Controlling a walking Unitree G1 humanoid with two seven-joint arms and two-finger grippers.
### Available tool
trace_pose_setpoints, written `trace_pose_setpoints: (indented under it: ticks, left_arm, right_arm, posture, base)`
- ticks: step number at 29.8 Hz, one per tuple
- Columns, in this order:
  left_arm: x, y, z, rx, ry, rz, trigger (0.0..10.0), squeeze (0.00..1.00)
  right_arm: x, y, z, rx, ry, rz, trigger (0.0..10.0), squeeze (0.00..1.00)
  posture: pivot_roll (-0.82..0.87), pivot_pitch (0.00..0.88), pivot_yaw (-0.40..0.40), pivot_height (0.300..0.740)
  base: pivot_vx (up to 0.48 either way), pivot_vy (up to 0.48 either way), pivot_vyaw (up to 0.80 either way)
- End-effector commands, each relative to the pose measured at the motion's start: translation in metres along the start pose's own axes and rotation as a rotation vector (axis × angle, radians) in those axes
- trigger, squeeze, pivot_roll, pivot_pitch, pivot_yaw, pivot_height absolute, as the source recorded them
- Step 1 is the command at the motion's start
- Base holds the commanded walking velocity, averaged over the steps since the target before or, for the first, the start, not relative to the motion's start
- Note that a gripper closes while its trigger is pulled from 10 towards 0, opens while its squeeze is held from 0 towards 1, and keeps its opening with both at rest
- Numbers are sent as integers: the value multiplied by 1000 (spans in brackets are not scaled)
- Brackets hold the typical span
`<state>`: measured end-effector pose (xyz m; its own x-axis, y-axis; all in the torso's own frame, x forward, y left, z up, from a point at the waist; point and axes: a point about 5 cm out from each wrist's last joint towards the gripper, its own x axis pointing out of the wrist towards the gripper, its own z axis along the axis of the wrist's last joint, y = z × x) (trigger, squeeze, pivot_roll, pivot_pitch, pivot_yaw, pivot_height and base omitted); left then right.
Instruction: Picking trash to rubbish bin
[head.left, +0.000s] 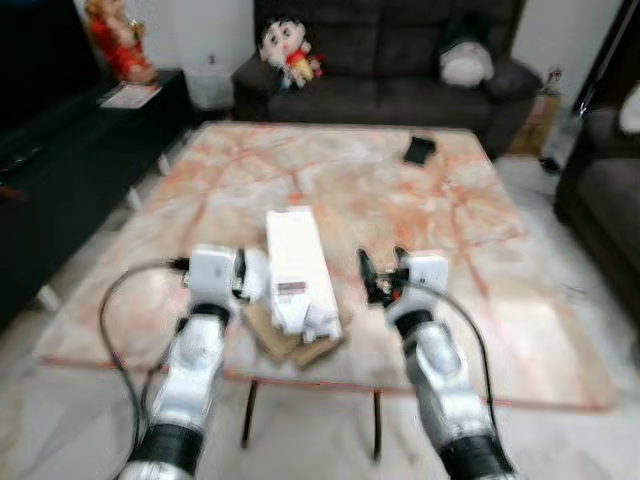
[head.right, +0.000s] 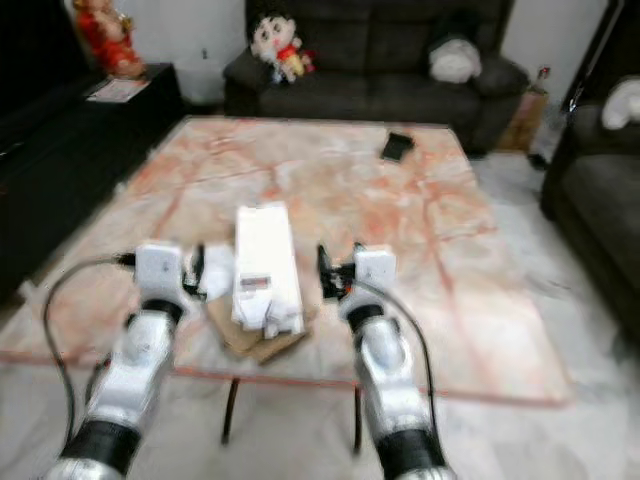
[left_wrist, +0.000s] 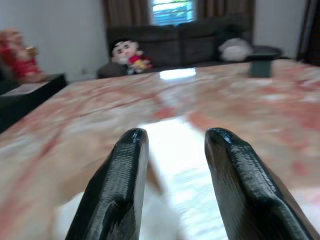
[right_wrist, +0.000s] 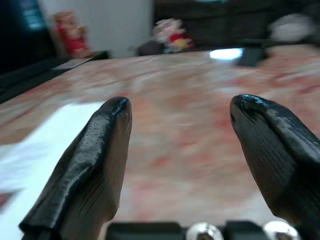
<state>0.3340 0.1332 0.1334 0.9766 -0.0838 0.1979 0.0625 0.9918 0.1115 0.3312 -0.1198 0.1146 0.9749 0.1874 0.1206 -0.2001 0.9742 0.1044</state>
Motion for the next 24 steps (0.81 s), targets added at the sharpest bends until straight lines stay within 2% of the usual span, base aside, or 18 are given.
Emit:
trace_pose_setpoints:
  ticks: [1, 16, 20, 21, 24]
  left_arm:
    - [1, 8, 4, 15, -14, 13, 10000, 0]
    - [1, 2, 1, 7, 13, -27, 10000, 0]
    - [1, 2, -2, -13, 34, -30, 10000, 0]
    - [0, 1, -5, -41, 54, -41, 10000, 0]
    - [-4, -2, -13, -52, 103, -81, 10000, 0]
  right_arm:
    - [3, 10, 3, 16, -13, 25, 10000, 0]
    - [3, 10, 2, 15, -7, 31, 10000, 0]
    - [3, 11, 1, 13, -2, 35, 10000, 0]
    - [2, 11, 1, 13, -2, 35, 10000, 0]
    - [2, 10, 1, 11, -2, 35, 10000, 0]
  posture:
    - [151, 0, -15, 740]
    - [151, 0, -15, 740]
    - [151, 0, -15, 740]
    - [151, 0, -15, 740]
    - [151, 0, -15, 740]
  base:
    - [0, 0, 0]
    - [0, 0, 0]
    - [0, 0, 0]
    - [0, 0, 0]
    - [0, 0, 0]
